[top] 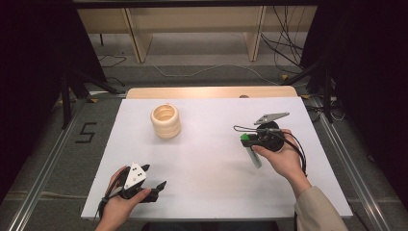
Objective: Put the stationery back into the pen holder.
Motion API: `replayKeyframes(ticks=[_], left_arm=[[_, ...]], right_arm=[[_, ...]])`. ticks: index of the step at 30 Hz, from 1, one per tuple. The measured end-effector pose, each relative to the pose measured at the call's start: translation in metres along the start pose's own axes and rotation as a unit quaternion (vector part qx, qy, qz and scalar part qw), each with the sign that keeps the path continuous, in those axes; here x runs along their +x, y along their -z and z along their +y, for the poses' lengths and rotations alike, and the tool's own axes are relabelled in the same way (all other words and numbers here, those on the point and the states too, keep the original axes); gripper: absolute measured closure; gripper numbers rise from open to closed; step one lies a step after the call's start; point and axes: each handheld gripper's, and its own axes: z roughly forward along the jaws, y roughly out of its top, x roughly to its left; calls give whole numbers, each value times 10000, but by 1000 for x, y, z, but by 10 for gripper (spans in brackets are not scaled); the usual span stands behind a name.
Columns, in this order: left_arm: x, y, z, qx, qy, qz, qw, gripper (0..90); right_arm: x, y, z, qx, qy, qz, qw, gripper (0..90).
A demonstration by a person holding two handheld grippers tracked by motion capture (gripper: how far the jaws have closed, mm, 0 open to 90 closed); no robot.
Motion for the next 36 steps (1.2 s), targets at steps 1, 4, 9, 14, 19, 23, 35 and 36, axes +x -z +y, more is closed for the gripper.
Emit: replayKeyframes(ticks=[1,4,9,14,19,23,35,36], left_arm=[[0,0,0,1,1,-1,10000,182],[0,0,0,2,-6,1,10000,182],[0,0,0,-19,21,-7,10000,182],[0,0,1,-68,31,1,10000,180],[-3,-1,4,-173,84,-49,9998,180],[-6,-4,13,-321,182,-73,9993,178],[-42,-39,61,-556,147,-497,9971,242],[-45,-43,65,-578,135,-512,9969,252]], right_arm=[[0,0,0,-54,-5,5,10000,673],[1,1,0,-153,-10,29,9999,673],[2,0,0,-372,-45,57,9993,673],[4,-1,0,-530,-73,70,9985,673],[8,-1,1,-746,-78,205,9970,673],[13,-3,-1,-943,-99,321,9950,673],[39,-14,-5,-1408,-178,658,9877,673],[41,-14,-5,-1441,-186,663,9872,673]])
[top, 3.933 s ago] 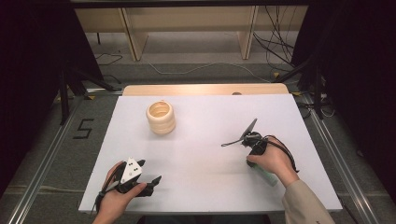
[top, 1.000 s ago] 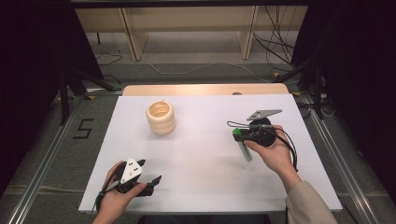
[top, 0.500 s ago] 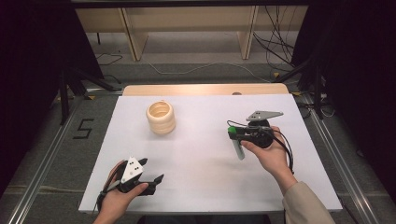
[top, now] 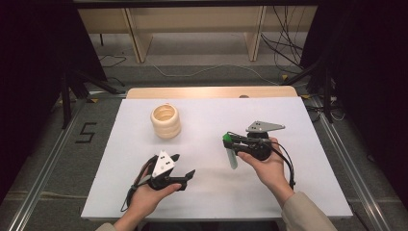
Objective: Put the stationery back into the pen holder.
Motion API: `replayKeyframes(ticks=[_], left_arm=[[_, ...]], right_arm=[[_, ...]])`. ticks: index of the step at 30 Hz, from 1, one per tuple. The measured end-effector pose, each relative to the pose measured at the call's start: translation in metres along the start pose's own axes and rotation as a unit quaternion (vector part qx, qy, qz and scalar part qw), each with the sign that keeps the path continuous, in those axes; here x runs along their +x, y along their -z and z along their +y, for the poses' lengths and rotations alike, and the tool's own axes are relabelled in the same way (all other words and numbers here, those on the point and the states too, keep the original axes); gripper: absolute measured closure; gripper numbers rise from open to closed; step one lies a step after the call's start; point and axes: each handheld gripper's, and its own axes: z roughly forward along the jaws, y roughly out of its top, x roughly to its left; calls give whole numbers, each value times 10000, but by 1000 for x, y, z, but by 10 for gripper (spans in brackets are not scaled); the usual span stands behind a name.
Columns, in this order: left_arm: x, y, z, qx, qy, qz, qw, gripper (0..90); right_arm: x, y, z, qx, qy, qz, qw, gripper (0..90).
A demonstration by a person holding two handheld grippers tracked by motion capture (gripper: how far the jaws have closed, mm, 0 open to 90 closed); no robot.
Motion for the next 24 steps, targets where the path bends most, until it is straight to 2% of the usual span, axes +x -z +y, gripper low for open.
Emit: replayKeyframes(ticks=[8,14,19,24], left_arm=[[-18,-33,21,-117,126,-307,9994,307],[-32,-56,30,-156,151,-522,9984,341],[-39,-68,34,-266,242,-465,9983,392],[-41,-73,37,-333,358,-375,9981,450]], right_arm=[[13,-7,-2,-153,33,-10,9999,673],[20,-11,-3,-238,35,-49,9997,673],[24,-13,-4,-243,2,-80,9997,673],[26,-14,-4,-280,-17,-96,9996,673]])
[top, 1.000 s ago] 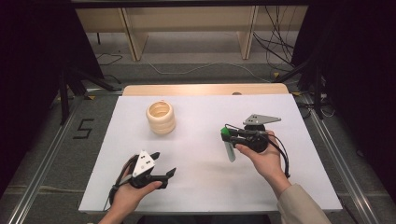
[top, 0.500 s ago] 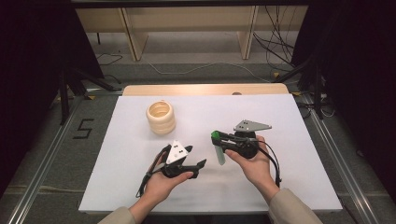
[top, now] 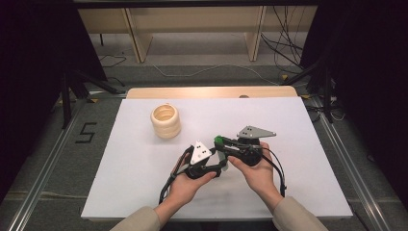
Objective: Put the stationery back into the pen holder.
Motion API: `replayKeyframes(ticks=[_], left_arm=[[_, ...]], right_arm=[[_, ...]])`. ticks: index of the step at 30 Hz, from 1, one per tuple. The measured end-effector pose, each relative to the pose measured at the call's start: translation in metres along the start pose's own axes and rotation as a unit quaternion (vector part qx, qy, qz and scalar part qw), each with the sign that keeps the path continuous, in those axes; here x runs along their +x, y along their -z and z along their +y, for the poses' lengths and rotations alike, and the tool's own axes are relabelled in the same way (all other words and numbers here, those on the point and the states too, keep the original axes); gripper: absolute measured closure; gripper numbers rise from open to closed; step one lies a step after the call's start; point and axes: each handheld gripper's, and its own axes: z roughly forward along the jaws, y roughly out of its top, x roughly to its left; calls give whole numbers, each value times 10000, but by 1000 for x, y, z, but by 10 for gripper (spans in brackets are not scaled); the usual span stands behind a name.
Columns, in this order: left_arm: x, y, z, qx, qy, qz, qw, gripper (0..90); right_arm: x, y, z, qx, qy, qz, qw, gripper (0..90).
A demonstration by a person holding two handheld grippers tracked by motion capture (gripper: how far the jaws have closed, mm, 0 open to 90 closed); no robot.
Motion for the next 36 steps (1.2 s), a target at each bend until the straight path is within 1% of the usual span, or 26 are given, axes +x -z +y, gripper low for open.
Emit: replayKeyframes(ticks=[9,12,14,19,23,32,36], left_arm=[[1,-3,-1,-39,189,-26,9998,595],[2,-3,-1,-61,274,-92,9996,638],[2,-3,-2,-67,274,-123,9995,663],[5,-3,-3,-126,473,-138,9987,713],[9,-1,-5,-196,614,-58,9979,758],[11,0,-5,-247,546,-19,9982,770],[14,2,-5,-266,518,13,9983,770]], right_arm=[[2,0,0,-55,11,-36,10000,673],[2,0,0,-95,17,-21,10000,673],[3,0,0,-106,1,-27,9999,673],[3,0,0,-112,6,-41,9999,673],[4,1,1,-152,39,-32,9999,672],[5,2,1,-184,79,-22,9998,666],[5,2,1,-186,147,-81,9997,584]])
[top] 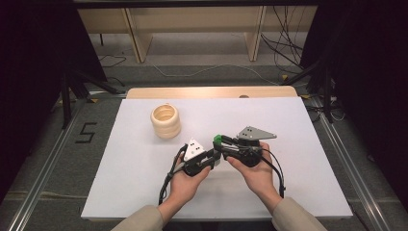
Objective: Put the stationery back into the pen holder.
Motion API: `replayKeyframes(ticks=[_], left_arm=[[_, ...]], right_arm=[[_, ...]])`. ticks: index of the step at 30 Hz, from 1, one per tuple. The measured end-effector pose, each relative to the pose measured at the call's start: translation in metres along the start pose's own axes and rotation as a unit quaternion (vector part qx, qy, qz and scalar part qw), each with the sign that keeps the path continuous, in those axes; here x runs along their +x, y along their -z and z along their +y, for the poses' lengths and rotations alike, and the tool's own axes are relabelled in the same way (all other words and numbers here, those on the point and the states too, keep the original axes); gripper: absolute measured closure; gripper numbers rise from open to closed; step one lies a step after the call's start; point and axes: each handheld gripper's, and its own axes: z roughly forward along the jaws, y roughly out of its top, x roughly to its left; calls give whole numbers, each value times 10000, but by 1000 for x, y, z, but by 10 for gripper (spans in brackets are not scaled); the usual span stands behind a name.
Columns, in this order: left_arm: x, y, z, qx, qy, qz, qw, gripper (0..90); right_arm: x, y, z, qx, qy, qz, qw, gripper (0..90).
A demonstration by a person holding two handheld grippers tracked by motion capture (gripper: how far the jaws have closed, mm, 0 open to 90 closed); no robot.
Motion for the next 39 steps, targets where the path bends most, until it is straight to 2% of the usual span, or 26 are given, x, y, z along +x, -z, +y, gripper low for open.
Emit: replayKeyframes(ticks=[11,14,21,24,29,39], left_arm=[[10,5,2,-58,-20,143,9999,770],[14,7,3,-82,-48,203,9997,769],[23,12,3,-108,-60,348,9993,770],[28,16,4,-105,-53,401,9991,770],[37,21,5,-141,-2,513,9986,770],[50,32,9,-197,0,683,9975,769]], right_arm=[[-5,6,2,-96,-111,-126,9998,307],[-7,8,3,-161,-136,-111,9997,270],[-9,13,2,-189,-84,-129,9997,250],[-12,15,0,-117,-39,-169,9998,247],[-19,19,-6,62,-110,-200,9997,245],[-31,28,-19,472,2,-290,9985,230]])
